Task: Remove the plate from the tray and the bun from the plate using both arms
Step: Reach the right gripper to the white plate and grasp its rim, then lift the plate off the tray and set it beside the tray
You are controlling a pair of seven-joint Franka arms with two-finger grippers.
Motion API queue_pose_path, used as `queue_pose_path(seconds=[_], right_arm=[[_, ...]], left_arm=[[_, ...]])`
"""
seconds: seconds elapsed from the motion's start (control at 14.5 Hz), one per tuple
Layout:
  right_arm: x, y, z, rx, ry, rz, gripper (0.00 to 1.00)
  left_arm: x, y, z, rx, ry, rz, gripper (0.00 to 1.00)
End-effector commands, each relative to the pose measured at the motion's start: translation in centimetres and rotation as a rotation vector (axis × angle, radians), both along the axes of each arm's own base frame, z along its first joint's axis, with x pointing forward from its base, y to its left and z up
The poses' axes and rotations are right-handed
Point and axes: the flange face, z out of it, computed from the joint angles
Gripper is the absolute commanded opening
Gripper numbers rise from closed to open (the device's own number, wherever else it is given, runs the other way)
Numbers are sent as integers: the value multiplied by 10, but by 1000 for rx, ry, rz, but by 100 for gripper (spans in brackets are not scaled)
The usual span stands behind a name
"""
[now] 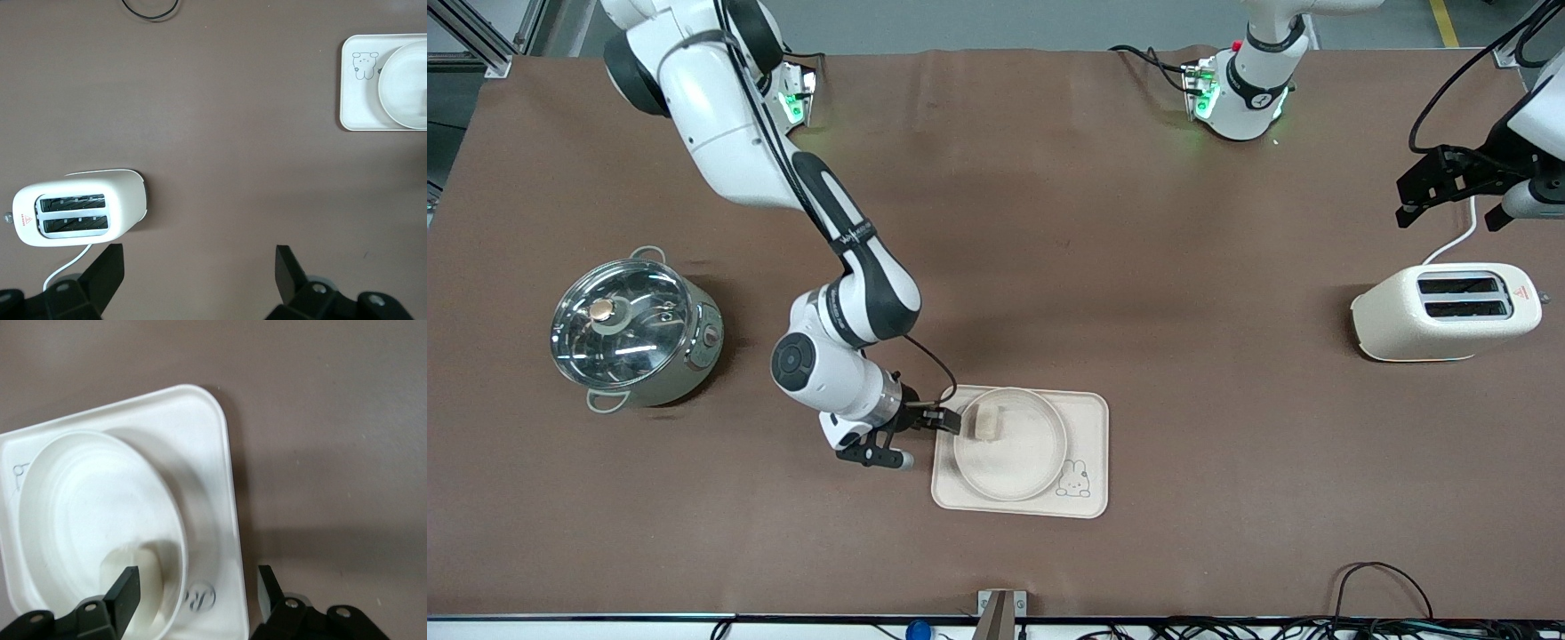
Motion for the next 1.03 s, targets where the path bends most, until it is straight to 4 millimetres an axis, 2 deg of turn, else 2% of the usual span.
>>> queue_pose_path(seconds=[0.0,0.21,0.48,0.76,0.83,0.96], right_arm=[[10,10,-1,-5,-34,16,50],[6,15,-9,-11,-31,26,43],[0,25,-32,-16,-61,31,38],[0,26,-32,-11,-62,26,1],[1,23,-33,-11,-60,23,0],[5,20,-10,7,-75,15,0]], left_arm=[[0,0,4,12,5,-4,100],[-1,-1,4,12,5,-6,100],[-1,-2,4,12,5,-7,100],[-1,-2,4,12,5,-7,100],[-1,-2,4,12,5,-9,100],[-1,-1,4,13,5,-9,100]])
